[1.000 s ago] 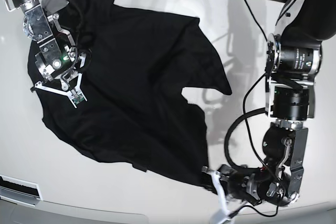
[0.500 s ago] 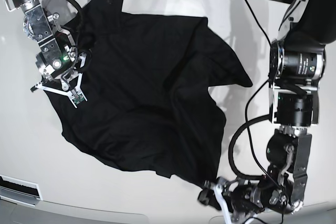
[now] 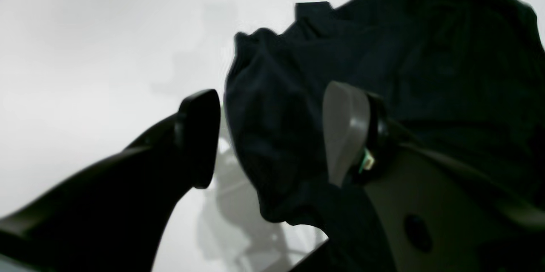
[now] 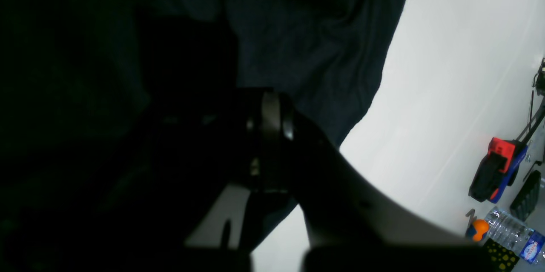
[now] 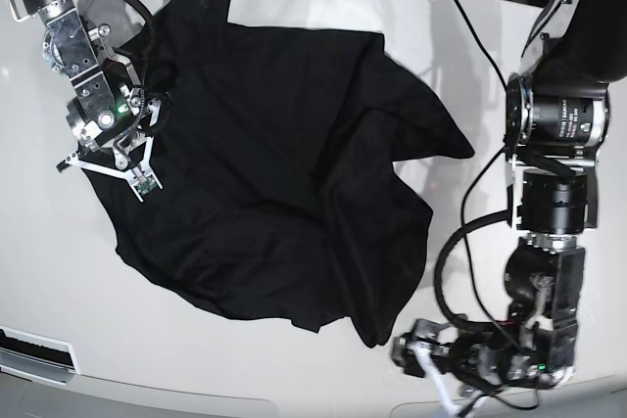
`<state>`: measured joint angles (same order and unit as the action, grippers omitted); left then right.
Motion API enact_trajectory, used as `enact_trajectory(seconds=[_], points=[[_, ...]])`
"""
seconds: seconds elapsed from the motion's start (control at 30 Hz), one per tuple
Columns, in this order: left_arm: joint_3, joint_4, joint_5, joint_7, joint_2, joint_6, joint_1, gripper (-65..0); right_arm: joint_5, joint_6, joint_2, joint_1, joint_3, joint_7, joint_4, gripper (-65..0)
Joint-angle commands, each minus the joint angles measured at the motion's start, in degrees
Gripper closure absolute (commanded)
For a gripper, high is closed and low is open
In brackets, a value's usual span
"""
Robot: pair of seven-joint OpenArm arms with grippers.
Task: Layout the t-shirt on the table in an organized manner, then fold the t-shirt properly
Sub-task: 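Grasp the black shirt hem corner with the left gripper, then drag the held hem corner with the left gripper away from the right gripper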
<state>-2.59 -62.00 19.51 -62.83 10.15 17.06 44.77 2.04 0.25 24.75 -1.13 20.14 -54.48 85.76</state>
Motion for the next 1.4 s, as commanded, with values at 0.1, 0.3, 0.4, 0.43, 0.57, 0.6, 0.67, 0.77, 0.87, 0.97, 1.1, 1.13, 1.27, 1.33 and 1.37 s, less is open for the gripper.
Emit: enact_trajectory(seconds=[0.1, 0.3, 0.4, 0.43, 0.57, 0.6, 0.67, 0.77, 0.87, 0.97, 1.1, 1.13, 1.27, 1.33, 1.37], points=[[-8.5, -0.9, 1.1, 0.8, 1.3, -0.9, -1.7, -39.0, 0.7, -0.2, 0.7, 0.9, -0.4, 0.1, 0.9, 0.0], [-14.4, -0.9, 6.3, 2.1, 1.3, -0.2, -11.0, -39.0, 0.7, -0.2, 0.7, 0.9, -0.4, 0.5, 0.9, 0.0], [-14.3, -0.6, 6.3, 4.2, 1.0, -0.9, -15.4, -39.0, 0.7, -0.2, 0.7, 0.9, -0.4, 0.5, 0.9, 0.0], [-14.3, -0.4, 6.3, 4.9, 0.7, -1.3, -16.7, -39.0, 0.7, -0.2, 0.7, 1.0, -0.4, 0.5, 0.9, 0.0], [-14.3, -0.3, 5.7, 9.1, -1.1, -1.7, -21.2, -39.0, 0.7, -0.2, 0.7, 1.0, -0.4, 0.5, 0.9, 0.0], [-14.3, -0.3, 4.9, 10.5, -1.6, -1.7, -21.9, -39.0, 0.7, -0.2, 0.7, 1.0, -0.4, 0.5, 0.9, 0.0], [-14.3, -0.2, 4.3, 12.1, -2.6, -1.7, -23.3, -39.0, 0.7, 0.0, 0.7, 0.9, -0.4, 0.5, 0.9, 0.0], [-13.4, 1.1, 4.3, 13.6, -3.9, -1.7, -24.7, -39.0, 0.7, 0.0, 0.7, 1.0, -0.4, 0.5, 0.9, 0.0], [-12.0, 4.1, 3.0, 17.0, -4.3, -1.7, -24.7, -39.0, 0.7, 0.0, 0.7, 1.0, -0.4, 0.5, 0.9, 0.0], [-11.1, 6.6, 2.4, 19.6, -4.5, -1.7, -24.3, -39.0, 0.7, 0.0, 0.7, 0.9, -0.4, 0.2, 0.9, 0.0], [-10.4, 7.3, 2.4, 19.5, -4.6, -1.7, -24.0, -35.4, 0.7, 0.0, 0.7, 1.0, -0.4, 0.1, 0.9, 0.0], [-10.4, 7.3, 2.4, 19.4, -4.6, -1.8, -24.0, -28.7, 0.7, 0.0, 0.7, 1.0, -0.4, 0.1, 0.9, 0.0], [-10.6, 7.2, 1.9, 16.2, -4.2, -4.9, -22.6, 0.0, 0.7, 0.0, 0.7, 1.0, -0.4, 0.1, 0.9, 0.0], [-10.6, 6.7, 1.7, 13.2, -3.4, -4.4, -20.5, 0.0, 0.7, 0.0, 0.7, 1.0, -0.4, 0.1, 0.9, 0.0], [-10.6, 5.9, 1.6, 11.9, -3.0, -4.2, -19.3, 0.0, 0.7, 0.1, 0.7, 1.0, -0.4, 0.1, 0.9, 0.0]])
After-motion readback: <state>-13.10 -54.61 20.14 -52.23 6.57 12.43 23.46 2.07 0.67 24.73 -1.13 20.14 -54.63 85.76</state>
